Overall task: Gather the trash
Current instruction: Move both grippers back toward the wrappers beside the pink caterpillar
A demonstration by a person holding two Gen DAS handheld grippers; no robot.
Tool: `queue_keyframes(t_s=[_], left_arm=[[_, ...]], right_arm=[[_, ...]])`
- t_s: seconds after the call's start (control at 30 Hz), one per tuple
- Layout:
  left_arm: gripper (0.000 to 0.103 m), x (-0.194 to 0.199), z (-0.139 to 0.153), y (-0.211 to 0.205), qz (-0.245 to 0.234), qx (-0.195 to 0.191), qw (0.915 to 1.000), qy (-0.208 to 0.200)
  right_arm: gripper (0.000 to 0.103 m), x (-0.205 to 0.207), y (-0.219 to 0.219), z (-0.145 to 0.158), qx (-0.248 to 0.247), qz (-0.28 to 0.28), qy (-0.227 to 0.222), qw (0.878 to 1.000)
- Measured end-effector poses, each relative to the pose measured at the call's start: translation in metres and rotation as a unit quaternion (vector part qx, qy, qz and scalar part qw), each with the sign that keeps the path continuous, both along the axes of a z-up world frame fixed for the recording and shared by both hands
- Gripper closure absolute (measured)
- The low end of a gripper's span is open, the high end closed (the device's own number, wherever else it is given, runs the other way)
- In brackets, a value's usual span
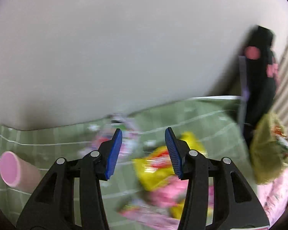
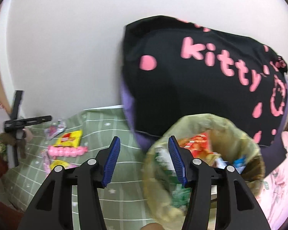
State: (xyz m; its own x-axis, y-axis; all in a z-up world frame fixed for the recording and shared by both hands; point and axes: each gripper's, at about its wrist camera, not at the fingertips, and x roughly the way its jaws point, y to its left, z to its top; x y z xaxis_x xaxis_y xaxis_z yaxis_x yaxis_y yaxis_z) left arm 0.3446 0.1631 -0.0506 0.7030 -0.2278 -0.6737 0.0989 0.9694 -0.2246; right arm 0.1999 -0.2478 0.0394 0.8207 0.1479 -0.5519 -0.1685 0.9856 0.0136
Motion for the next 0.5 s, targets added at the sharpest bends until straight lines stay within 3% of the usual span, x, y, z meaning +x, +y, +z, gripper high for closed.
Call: queue_keyframes(t_s=[0.3, 0.37, 0.5], left_arm=[[0.059, 0.027, -0.051, 0.023, 0.016, 0.034, 0.9982, 0.048], [0.074, 0.025, -0.056, 0.023, 0.004, 0.032, 0.9977, 0.059], [0.087, 0.008, -0.066, 0.016, -0.018, 0.045, 0.9951, 0.086]], right_arm=[[0.054, 0.014, 0.058, -0.033, -0.027, 0.072, 0.082, 0.994], [0.054, 0.019, 0.071, -0.044, -0.028, 0.098, 0.099, 0.99], [0.054, 0.032, 0.09, -0.065, -0.022, 0.136, 0.128, 0.982]])
